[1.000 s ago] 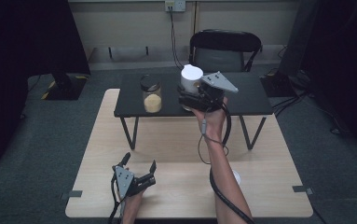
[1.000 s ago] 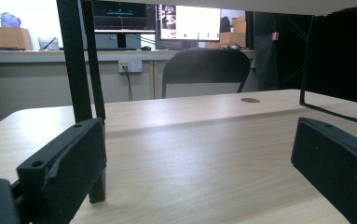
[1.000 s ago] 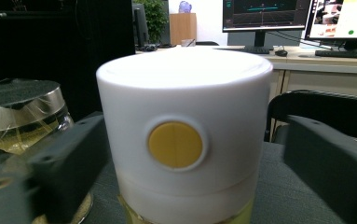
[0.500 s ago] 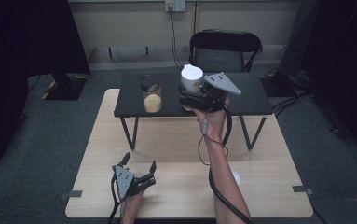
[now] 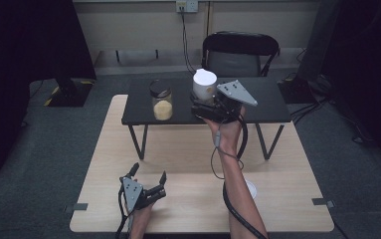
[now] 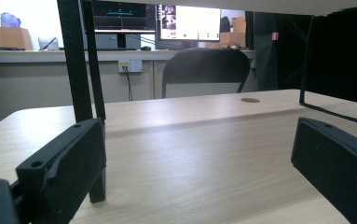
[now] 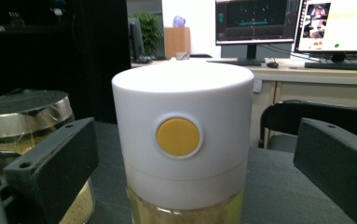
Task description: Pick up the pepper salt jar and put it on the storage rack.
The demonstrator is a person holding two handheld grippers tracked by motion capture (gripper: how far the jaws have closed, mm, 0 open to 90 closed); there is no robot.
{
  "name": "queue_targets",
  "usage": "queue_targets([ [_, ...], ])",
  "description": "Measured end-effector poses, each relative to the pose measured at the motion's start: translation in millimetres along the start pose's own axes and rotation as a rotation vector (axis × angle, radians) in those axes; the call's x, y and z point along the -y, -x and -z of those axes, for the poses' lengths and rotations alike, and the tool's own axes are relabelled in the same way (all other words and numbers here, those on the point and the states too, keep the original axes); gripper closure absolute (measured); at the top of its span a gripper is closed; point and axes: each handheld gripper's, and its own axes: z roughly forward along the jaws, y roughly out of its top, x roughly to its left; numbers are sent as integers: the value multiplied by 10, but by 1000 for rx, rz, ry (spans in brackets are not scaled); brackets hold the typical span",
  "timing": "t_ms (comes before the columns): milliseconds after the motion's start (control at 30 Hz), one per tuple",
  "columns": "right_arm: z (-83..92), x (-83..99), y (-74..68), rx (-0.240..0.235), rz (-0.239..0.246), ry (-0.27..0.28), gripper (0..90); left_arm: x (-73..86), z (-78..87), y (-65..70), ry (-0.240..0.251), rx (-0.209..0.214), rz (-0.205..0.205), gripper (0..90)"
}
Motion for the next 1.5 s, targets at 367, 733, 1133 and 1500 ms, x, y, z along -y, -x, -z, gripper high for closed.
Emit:
queue_targets([
  [367, 72, -25, 15, -9, -9, 20, 0, 0, 0, 1, 0, 0, 1, 27],
  [733, 190, -64, 60, 6, 5, 48, 0, 0, 0, 0, 0, 0, 0, 27],
  [1133, 330, -77, 94, 24, 14, 71, 0, 0, 0, 0, -1, -1, 0, 29],
  [1500, 473, -34, 75, 47, 36, 85, 0, 0, 0, 0, 0, -1, 0, 29],
])
